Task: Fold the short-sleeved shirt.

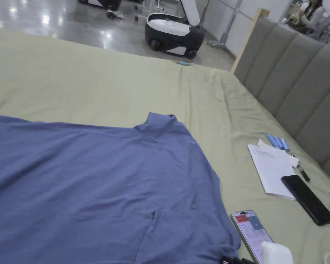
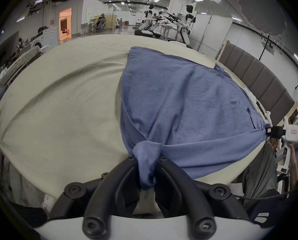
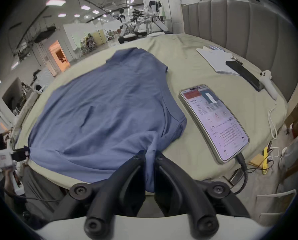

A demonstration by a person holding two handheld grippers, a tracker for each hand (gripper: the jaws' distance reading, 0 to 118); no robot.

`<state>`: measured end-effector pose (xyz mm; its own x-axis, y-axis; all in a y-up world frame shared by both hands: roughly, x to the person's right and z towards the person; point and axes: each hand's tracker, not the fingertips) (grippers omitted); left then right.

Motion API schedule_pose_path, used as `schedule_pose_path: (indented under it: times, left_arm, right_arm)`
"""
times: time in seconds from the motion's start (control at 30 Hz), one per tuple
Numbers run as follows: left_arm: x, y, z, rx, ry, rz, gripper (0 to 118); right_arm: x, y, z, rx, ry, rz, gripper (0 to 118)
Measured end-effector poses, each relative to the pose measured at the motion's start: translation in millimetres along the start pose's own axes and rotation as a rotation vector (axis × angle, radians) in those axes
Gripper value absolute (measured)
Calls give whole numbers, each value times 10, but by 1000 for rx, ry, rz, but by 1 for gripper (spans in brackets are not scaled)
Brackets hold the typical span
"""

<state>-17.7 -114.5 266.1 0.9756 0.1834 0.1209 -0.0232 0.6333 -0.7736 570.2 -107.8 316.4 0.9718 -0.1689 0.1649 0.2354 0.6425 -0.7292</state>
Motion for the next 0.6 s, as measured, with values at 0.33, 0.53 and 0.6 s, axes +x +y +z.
schedule_pose_path:
  times: [0.33, 0.53, 0.6]
  left_arm:
    - [-118, 874, 262, 276, -133, 96, 12]
    - [-242, 1667, -448, 243, -86, 97, 12]
    - [-282, 1796, -717, 206, -83, 114, 12]
  right_arm:
    - [-124, 806, 100, 233, 104, -10, 8]
    - [-178, 1571, -681, 180, 143, -47, 8]
    - [-202, 1703, -947, 156, 124, -41, 8]
